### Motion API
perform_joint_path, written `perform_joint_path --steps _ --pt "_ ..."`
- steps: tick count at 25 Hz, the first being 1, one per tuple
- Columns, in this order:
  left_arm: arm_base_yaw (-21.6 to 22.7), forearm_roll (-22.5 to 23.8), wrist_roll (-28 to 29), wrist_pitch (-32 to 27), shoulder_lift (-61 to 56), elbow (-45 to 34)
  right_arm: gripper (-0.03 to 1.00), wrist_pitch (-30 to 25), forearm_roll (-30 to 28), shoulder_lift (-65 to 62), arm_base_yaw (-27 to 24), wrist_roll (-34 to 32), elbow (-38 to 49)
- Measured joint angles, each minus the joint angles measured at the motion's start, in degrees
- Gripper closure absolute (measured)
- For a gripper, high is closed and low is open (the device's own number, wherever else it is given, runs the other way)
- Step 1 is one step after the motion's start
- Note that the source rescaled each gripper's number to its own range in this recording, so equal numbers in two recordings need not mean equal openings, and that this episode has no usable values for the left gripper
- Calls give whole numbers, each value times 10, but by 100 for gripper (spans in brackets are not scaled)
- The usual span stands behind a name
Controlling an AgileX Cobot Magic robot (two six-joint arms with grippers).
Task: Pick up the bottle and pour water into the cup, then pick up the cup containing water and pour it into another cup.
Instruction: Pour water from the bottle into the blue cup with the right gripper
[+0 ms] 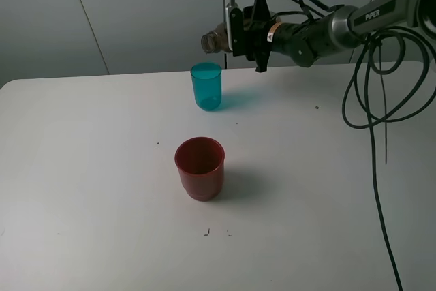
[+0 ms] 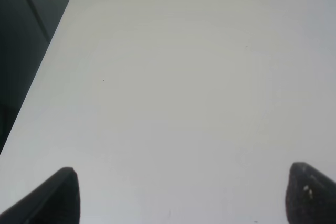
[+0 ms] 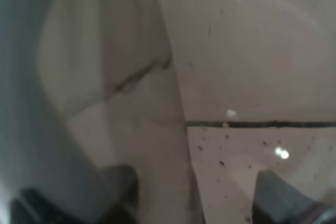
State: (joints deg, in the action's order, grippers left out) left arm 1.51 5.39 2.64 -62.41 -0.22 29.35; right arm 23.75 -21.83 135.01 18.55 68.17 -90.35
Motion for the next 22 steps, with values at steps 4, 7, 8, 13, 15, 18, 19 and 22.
perform_joint_path --steps 4,7,8,13,15,18,19,22 --pt "0 0 0 0 0 0 97 3 0 0 0 2 0" --pt "0 0 0 0 0 0 97 4 0 0 0 20 0" --pt "0 0 0 0 0 0 97 3 0 0 0 26 0" --pt "0 0 0 0 0 0 97 3 0 0 0 43 0" --pt "0 0 0 0 0 0 97 8 0 0 0 48 0" --pt "0 0 0 0 0 0 97 13 0 0 0 61 0" --pt "0 0 0 0 0 0 97 14 0 0 0 62 0" --pt "0 0 0 0 0 0 97 16 0 0 0 69 0"
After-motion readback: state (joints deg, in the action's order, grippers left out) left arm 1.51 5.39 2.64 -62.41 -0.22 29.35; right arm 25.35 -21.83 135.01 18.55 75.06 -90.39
